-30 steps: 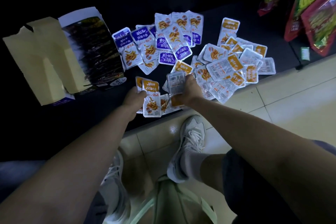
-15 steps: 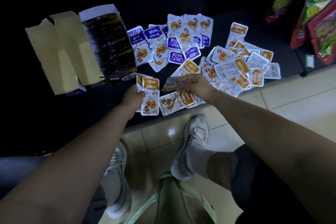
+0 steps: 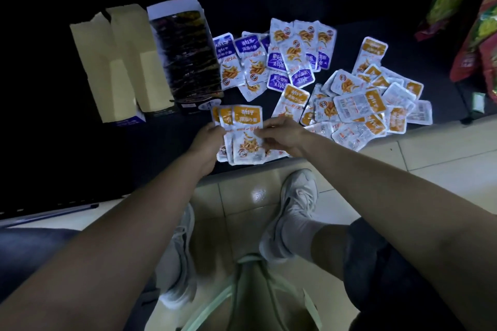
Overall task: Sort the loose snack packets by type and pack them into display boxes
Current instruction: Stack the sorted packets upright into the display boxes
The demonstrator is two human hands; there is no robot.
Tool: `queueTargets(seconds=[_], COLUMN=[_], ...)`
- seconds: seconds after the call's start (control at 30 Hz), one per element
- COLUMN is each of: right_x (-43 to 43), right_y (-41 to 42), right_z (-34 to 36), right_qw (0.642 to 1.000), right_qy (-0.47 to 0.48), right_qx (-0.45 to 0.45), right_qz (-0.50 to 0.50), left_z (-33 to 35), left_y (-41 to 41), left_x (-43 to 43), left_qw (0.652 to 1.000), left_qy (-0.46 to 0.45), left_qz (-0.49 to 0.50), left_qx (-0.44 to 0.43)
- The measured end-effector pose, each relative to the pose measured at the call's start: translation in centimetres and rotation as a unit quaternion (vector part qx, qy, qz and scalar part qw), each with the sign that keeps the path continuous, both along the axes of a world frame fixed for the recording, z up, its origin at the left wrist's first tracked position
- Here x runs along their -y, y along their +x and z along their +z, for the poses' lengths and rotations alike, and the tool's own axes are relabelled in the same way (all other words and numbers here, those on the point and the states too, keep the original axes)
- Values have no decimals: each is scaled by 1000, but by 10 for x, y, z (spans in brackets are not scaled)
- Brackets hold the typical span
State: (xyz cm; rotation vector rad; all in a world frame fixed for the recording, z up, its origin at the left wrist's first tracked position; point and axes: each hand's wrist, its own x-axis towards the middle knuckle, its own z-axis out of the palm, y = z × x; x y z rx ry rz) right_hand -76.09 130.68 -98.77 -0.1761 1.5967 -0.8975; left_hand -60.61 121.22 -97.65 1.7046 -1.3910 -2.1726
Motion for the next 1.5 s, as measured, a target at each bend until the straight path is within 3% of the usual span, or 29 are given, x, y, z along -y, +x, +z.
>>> queueTargets(seconds=[0.13, 0.23, 0.27, 0.37, 0.53, 0.7, 0.83, 1.0, 1.07, 1.13, 1.27, 1.33, 1.4, 1.5], right_x=[3, 3, -1, -20, -39, -31, -24, -16, -14, -12, -5, 2, 7, 10], right_y=[20, 15, 8, -14, -14, -3, -1, -5, -13, -22, -33, -29, -21, -11], right_z=[-1, -1, -4, -12, -26, -29, -31, -32, -30, -26, -12, -10, -16, -23], right_qw=[997, 990, 974, 875, 855, 797, 799, 766, 772, 805, 881, 883, 874, 891], right_qy=[-11, 18, 48, 130, 114, 97, 65, 50, 51, 37, -44, -57, -72, -92], right_qx=[-44, -110, -194, -429, -429, -509, -499, -521, -518, -492, -326, -277, -294, -317], right_qz=[55, 88, 109, 185, 267, 309, 330, 373, 365, 328, 340, 374, 380, 312], left_z=[-2, -12, -14, -18, -28, -33, -36, -38, -36, -34, -32, -30, -27, -26], left_y=[7, 16, 17, 18, 15, 19, 22, 31, 32, 30, 21, 14, 7, 2], left_x=[-13, -9, -7, -4, -2, 1, 8, 17, 19, 19, 16, 14, 9, 1], left_qw=[997, 999, 999, 999, 996, 992, 993, 987, 984, 983, 983, 983, 985, 988], left_qy=[26, -18, -19, -27, -48, -63, -65, -91, -107, -117, -111, -105, -91, -68], left_qz=[-12, -19, -18, -33, -55, -65, -45, -84, -88, -84, -106, -117, -117, -136], left_qx=[-77, -33, -20, 9, 53, 83, 90, 106, 109, 117, 97, 94, 84, 42])
